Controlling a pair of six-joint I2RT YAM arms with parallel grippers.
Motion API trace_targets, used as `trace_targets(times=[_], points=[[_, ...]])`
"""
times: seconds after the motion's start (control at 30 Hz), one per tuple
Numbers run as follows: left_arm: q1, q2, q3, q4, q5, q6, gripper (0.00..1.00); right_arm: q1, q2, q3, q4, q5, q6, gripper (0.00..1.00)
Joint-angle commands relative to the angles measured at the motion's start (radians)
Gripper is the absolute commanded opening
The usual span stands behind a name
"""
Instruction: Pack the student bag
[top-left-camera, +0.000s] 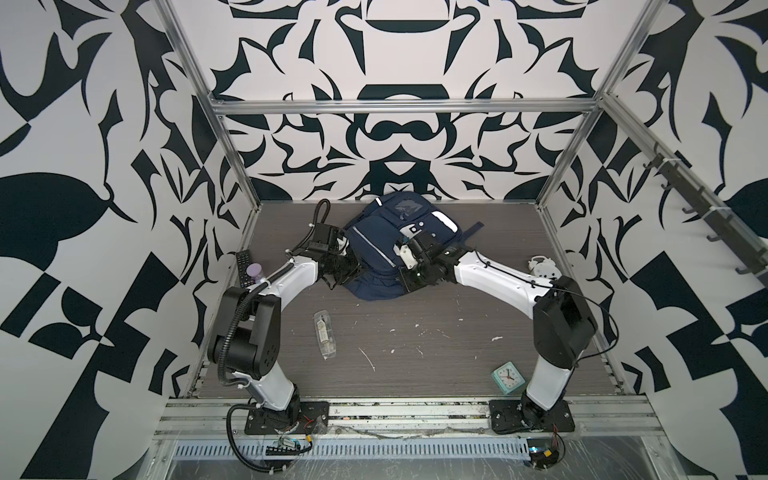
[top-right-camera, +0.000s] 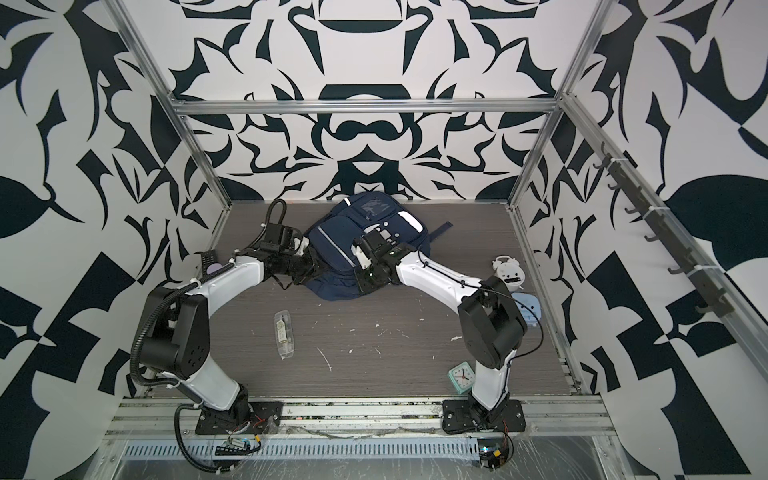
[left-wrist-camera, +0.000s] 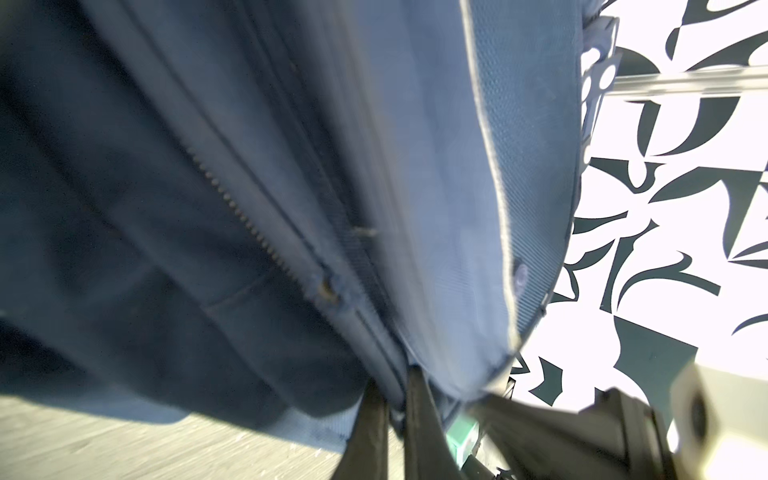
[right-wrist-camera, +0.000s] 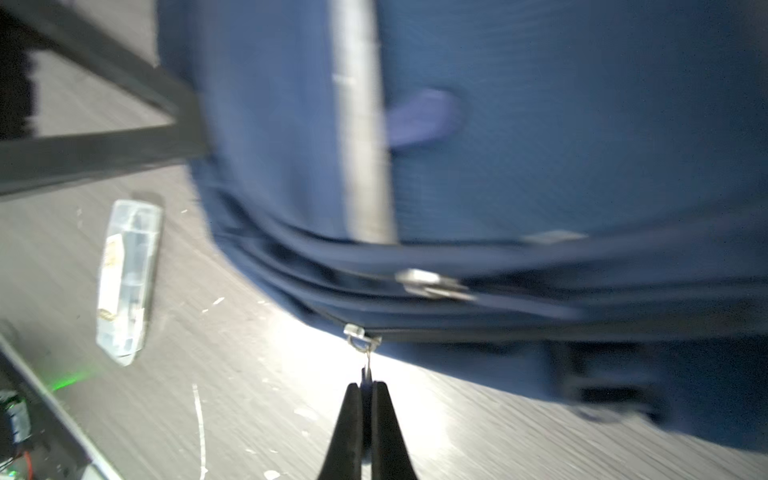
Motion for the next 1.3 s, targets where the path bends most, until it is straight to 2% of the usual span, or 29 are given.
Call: trace_targets(times=[0.0, 0.23, 0.5, 0.6, 0.7, 0.77, 0.87, 0.9, 1.07, 1.27], points=[[0.036, -0.037, 0.011, -0.018, -0.039, 0.030, 0.00, -0.099, -0.046, -0.035, -0.077, 0.034, -0.017, 0.00], [0.040, -0.045, -0.006, -0.016, -0.037, 0.030, 0.00, -0.207, -0.006, -0.016, -0.049, 0.061, 0.003, 0.00], [0.053, -0.055, -0.018, -0.020, -0.033, 0.036, 0.00, -0.245, 0.050, 0.033, -0.065, 0.137, 0.002, 0.00], [0.053, -0.053, -0.026, -0.016, -0.035, 0.039, 0.00, -0.246, 0.048, 0.025, -0.061, 0.093, 0.001, 0.00], [0.041, -0.056, -0.029, -0.014, -0.055, 0.043, 0.00, -0.246, 0.020, -0.013, -0.006, -0.080, -0.003, 0.02], [0.034, -0.049, -0.031, -0.010, -0.051, 0.040, 0.00, -0.242, -0.002, -0.034, 0.022, -0.162, 0.004, 0.10], [0.023, -0.040, -0.034, -0.007, -0.055, 0.040, 0.00, -0.219, -0.027, -0.040, 0.024, -0.209, -0.005, 0.40], [0.023, -0.038, -0.036, -0.005, -0.057, 0.040, 0.00, -0.207, -0.040, -0.042, 0.017, -0.201, -0.014, 0.46], [0.021, -0.036, -0.052, 0.001, -0.059, 0.038, 0.00, -0.183, -0.107, -0.068, 0.044, -0.182, -0.010, 0.54], [0.021, -0.049, -0.061, 0.005, -0.057, 0.034, 0.00, -0.146, -0.117, -0.091, 0.173, -0.265, 0.032, 0.68]])
